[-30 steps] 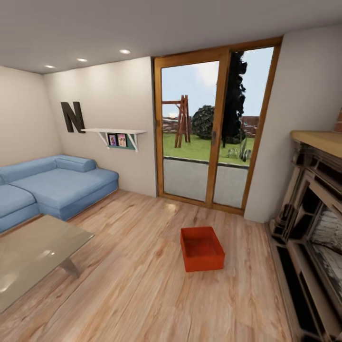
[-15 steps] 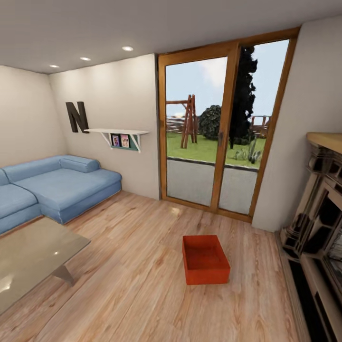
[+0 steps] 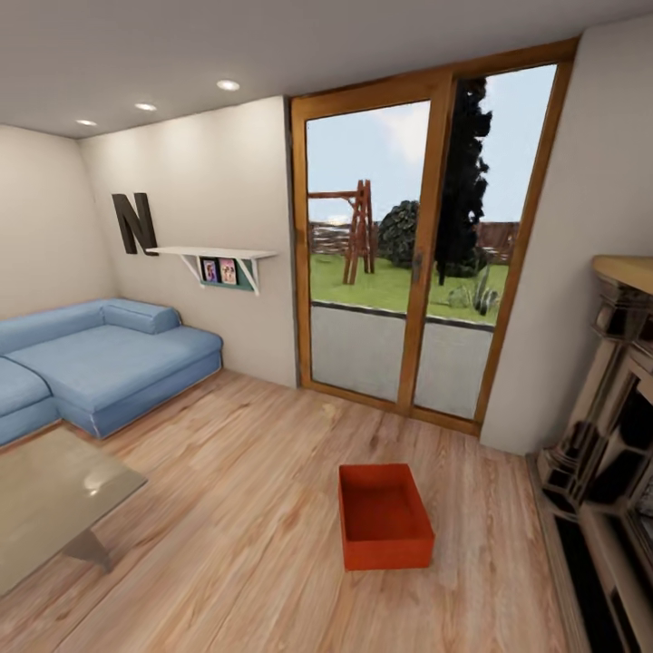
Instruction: Move the two storage containers from the living room to the garage. In the garage, place one container on the floor and stack the other container on top of it (either order is fine).
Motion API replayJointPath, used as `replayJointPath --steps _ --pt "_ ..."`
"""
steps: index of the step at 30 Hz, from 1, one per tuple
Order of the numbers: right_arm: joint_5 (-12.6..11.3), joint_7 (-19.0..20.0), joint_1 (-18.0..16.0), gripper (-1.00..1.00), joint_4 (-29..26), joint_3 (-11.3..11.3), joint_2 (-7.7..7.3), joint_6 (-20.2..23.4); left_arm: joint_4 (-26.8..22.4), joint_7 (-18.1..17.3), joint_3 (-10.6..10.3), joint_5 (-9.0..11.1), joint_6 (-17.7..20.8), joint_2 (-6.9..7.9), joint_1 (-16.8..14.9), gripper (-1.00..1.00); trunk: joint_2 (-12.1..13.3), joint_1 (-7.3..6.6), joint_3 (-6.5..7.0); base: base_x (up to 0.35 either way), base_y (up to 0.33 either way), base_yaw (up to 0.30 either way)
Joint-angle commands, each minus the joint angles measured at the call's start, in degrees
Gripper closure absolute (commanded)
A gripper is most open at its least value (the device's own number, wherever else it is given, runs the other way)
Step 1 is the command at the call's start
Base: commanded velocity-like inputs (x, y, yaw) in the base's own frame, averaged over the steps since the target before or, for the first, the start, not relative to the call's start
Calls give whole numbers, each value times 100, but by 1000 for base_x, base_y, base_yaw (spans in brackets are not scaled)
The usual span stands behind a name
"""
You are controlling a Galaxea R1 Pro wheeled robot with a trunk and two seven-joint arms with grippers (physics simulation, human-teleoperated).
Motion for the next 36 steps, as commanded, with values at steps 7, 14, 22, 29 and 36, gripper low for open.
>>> replayJointPath --steps 7,14,22,29,36 --pt "28 -1 -11 -100 23 27 -1 -36 20 -7 11 27 -34 -1 -9 -100 -8 5 -10 304 -194 0" --pt "28 -1 -11 -100 23 27 0 -31 19 -7 11 28 -34 0 -9 -100 -8 5 -10 285 -215 0" --pt "28 -1 -11 -100 23 27 -1 -31 18 -11 11 27 -34 6 -9 -100 -8 5 -10 279 -220 0" --pt "28 -1 -11 -100 23 27 1 -36 20 -12 11 27 -34 16 -9 -100 -8 5 -10 300 -134 0" --pt "28 -1 -11 -100 23 27 0 -42 22 -9 11 27 -34 18 -9 -100 -8 5 -10 320 -79 0"
